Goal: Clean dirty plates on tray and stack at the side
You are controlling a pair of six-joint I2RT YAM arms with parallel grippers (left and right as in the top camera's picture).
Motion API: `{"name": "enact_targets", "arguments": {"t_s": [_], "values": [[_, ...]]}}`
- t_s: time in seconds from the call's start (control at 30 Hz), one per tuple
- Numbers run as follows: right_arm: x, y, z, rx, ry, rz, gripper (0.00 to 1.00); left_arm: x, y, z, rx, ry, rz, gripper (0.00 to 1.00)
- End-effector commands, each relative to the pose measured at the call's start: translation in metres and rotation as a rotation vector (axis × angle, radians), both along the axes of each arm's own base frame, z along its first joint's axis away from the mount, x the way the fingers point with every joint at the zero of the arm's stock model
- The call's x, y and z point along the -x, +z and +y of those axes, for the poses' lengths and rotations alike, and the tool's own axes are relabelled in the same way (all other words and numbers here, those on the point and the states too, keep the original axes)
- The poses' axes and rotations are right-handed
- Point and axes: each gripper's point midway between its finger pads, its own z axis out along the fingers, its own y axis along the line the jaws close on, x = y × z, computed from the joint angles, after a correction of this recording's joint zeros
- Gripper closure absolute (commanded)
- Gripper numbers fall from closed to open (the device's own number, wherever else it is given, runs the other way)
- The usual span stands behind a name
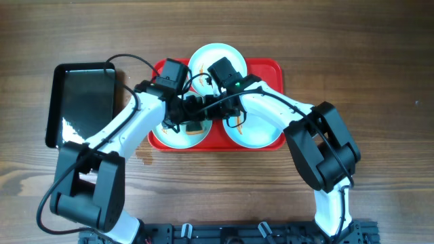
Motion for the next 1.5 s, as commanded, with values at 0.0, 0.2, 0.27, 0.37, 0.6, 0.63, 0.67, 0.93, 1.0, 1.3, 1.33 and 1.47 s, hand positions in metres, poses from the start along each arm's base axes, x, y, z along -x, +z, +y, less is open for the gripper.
{"name": "enact_targets", "arguments": {"t_s": [0.0, 0.2, 0.27, 0.37, 0.6, 0.63, 0.67, 0.93, 1.0, 1.3, 1.33, 1.47], "values": [[0.007, -0.014, 0.000, 0.018, 0.004, 0.034, 0.95, -0.003, -0.007, 0.012, -0.092, 0.013, -0.022, 0.23], [0.007, -0.014, 0.000, 0.018, 0.004, 0.034, 0.95, -0.005, -0.007, 0.013, -0.090, 0.018, -0.026, 0.24], [0.007, -0.014, 0.000, 0.017, 0.004, 0.033, 0.95, -0.006, -0.008, 0.011, -0.080, 0.021, -0.024, 0.26], [0.007, -0.014, 0.000, 0.017, 0.004, 0.033, 0.95, -0.007, -0.012, 0.010, -0.067, 0.039, -0.016, 0.28], [0.008, -0.014, -0.001, 0.018, 0.005, 0.034, 0.95, -0.008, -0.028, 0.000, -0.025, 0.027, 0.015, 0.28], [0.008, -0.014, -0.001, 0.018, 0.004, 0.034, 0.95, -0.009, -0.029, -0.001, -0.025, 0.026, 0.013, 0.28], [0.007, -0.014, 0.000, 0.018, 0.005, 0.033, 0.95, -0.010, -0.029, -0.001, -0.024, 0.026, 0.011, 0.28], [0.007, -0.013, 0.000, 0.015, 0.004, 0.031, 0.95, -0.014, -0.030, 0.009, -0.079, 0.039, -0.012, 0.44], [0.007, -0.013, 0.000, 0.015, 0.004, 0.030, 0.95, -0.014, -0.030, 0.008, -0.079, 0.038, -0.010, 0.45], [0.006, -0.013, 0.000, 0.015, 0.004, 0.029, 0.95, -0.010, -0.030, 0.001, -0.127, 0.003, -0.033, 0.47], [0.006, -0.013, 0.000, 0.015, 0.004, 0.029, 0.95, -0.011, -0.030, 0.001, -0.143, 0.001, -0.039, 0.48], [0.006, -0.013, 0.000, 0.015, 0.003, 0.030, 0.95, -0.010, -0.031, 0.001, -0.159, -0.005, -0.046, 0.58]]}}
